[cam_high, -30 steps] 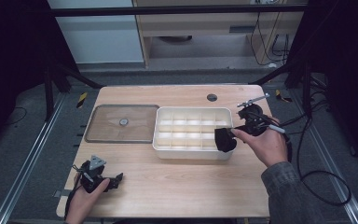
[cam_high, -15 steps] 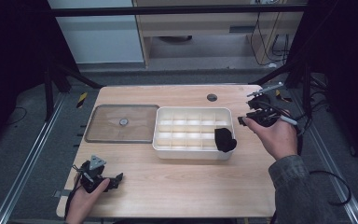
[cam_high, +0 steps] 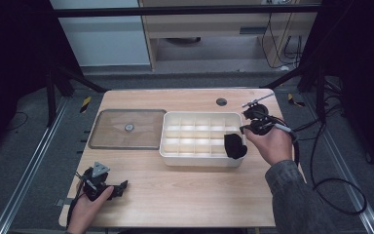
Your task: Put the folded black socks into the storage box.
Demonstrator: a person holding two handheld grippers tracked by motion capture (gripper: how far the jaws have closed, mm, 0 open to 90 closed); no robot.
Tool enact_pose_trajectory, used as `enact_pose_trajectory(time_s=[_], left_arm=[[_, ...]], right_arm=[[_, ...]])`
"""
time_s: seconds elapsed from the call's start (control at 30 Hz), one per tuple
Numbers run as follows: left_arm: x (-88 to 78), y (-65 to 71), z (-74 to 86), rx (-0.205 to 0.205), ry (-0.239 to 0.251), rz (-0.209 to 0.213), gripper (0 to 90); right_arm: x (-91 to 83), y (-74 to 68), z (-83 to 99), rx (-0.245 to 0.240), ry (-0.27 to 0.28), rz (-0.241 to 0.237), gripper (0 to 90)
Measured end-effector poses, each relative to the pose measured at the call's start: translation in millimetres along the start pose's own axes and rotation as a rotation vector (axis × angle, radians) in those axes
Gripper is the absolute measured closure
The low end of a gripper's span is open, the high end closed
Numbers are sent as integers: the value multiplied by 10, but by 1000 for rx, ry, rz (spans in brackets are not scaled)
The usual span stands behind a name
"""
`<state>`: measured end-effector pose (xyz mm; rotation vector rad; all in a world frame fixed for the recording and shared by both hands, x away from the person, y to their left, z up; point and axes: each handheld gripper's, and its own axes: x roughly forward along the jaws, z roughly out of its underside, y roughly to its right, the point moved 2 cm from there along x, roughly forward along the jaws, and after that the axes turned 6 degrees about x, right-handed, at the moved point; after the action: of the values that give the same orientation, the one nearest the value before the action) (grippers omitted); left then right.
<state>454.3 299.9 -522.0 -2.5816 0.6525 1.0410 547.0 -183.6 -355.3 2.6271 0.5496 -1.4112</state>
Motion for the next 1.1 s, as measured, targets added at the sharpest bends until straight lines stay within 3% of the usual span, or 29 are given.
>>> enact_pose_trajectory(time_s=[0.57,1.1], left_arm=[[5,4,1,-4,6,-4,2],[5,6,1,-5,5,-5,2]], right_arm=[[138,-174,-51,-44,-36,-8,900],[391,-243,-75,-45,-70,-12,900]])
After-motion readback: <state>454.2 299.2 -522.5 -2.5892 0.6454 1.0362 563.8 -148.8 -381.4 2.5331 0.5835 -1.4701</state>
